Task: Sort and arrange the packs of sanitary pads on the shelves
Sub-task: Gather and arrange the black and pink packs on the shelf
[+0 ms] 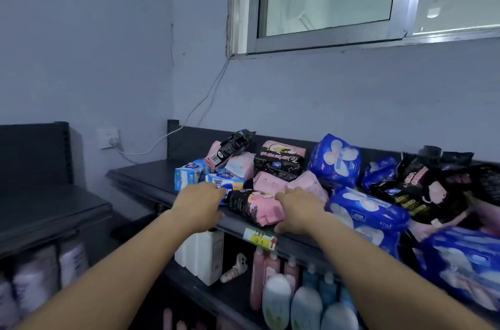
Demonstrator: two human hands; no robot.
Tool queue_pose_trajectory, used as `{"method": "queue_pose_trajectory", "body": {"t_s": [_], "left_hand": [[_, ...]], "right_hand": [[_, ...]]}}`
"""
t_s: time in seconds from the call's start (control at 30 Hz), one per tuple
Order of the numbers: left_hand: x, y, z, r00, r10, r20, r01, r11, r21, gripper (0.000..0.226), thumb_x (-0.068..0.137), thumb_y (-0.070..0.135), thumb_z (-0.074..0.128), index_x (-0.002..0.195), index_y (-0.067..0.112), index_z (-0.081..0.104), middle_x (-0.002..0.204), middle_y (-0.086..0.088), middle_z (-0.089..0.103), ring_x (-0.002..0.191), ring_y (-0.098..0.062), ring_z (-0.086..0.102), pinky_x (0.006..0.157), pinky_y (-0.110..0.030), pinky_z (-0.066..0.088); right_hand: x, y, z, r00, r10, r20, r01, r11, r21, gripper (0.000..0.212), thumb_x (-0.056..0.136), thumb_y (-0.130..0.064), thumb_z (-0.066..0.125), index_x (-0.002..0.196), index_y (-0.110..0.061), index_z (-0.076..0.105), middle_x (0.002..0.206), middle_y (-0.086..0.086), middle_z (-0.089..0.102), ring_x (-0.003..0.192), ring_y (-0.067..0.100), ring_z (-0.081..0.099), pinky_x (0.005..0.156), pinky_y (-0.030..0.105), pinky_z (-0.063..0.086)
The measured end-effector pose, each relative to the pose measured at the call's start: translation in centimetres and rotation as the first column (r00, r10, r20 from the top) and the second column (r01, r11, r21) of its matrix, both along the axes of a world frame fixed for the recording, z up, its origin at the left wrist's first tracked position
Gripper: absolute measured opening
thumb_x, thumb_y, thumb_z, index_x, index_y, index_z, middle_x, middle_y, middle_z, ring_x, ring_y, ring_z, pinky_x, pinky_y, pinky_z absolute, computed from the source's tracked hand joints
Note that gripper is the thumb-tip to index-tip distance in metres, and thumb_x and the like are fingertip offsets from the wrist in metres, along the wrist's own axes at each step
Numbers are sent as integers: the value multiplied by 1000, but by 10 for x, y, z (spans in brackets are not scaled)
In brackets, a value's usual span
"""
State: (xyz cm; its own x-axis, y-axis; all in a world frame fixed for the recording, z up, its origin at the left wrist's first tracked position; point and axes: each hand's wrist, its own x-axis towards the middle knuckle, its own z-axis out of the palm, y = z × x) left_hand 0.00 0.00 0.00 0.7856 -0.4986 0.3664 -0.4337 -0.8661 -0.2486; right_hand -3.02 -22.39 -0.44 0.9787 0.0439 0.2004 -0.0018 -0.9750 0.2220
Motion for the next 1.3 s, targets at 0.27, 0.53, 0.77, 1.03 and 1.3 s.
{"method": "queue_pose_trajectory", "body": {"t_s": [0.27,0.53,0.77,1.03,1.3], "left_hand": [[84,-45,-21,986,-39,-163,57,993,105,65,84,39,64,142,22,39,139,1,48,129,-21,44,97,-37,43],[144,-72,-32,950,-177,-255,105,956,-272,70,66,42,82,124,25,46,121,3,59,110,-20,56,88,-35,47],[182,-57,5,885,-441,-148,35,381,-924,29,71,34,81,93,26,63,92,8,71,88,-11,66,89,-34,51],[261,-48,44,862,-460,-214,-34,368,-929,58,59,68,74,88,18,73,100,-4,73,92,-22,70,92,-50,51],[296,-88,53,731,-602,-321,-72,400,-914,19,87,36,68,84,17,70,63,11,71,68,-11,69,64,-17,50]], "right_hand": [[88,-24,-18,991,137,-14,-137,978,-157,35,86,-29,63,119,-18,57,119,9,61,112,29,56,81,34,43],[139,-33,11,944,248,217,-293,934,205,13,89,-17,50,89,-24,61,100,-1,66,94,23,59,69,31,40],[180,-52,35,893,-128,432,-216,719,660,13,93,-21,51,93,-22,64,100,0,69,97,25,61,84,38,50],[217,-72,11,969,-241,54,188,863,469,95,79,-20,75,152,-33,16,159,9,3,143,37,12,109,53,33],[222,-88,16,842,-301,447,80,890,448,51,83,-7,56,132,-21,51,112,11,66,101,35,60,81,40,51]]}}
